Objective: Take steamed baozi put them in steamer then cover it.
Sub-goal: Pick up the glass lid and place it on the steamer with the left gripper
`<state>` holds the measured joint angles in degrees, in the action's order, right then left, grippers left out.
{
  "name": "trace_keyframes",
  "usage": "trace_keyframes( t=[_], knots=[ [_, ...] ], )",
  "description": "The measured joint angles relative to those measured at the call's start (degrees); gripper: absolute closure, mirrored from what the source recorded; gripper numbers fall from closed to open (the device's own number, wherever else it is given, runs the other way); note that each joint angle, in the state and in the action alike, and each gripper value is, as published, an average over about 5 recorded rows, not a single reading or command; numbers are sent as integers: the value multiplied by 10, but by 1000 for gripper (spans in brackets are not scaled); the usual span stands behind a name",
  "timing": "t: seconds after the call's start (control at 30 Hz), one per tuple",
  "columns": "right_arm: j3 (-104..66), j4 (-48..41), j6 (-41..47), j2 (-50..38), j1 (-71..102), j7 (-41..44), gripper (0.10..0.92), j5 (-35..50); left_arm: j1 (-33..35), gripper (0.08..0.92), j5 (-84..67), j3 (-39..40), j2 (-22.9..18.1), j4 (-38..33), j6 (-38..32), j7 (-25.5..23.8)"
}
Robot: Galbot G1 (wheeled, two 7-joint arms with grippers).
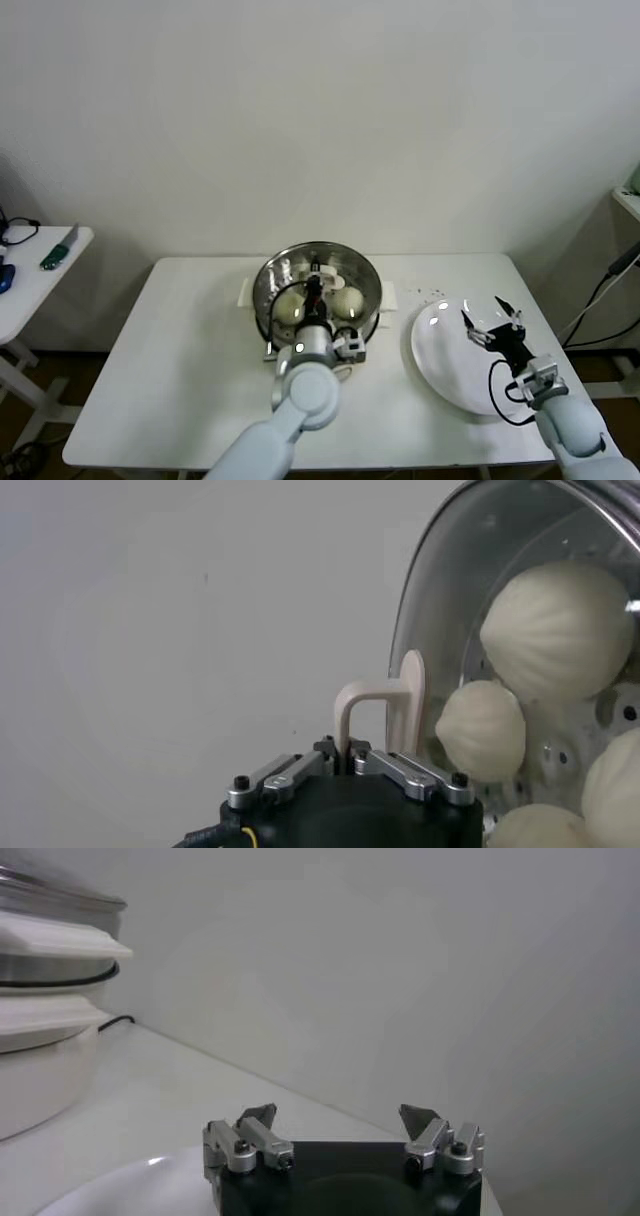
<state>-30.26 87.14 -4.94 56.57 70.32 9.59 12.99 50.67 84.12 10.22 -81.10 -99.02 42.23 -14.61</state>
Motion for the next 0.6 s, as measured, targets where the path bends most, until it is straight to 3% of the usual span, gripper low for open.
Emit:
trace_keyframes(
  t=[0.6],
  knots=[
    [-6, 1, -7, 7, 6, 10, 203, -7, -1, 854, 10, 7, 4, 9, 0, 11]
  ],
)
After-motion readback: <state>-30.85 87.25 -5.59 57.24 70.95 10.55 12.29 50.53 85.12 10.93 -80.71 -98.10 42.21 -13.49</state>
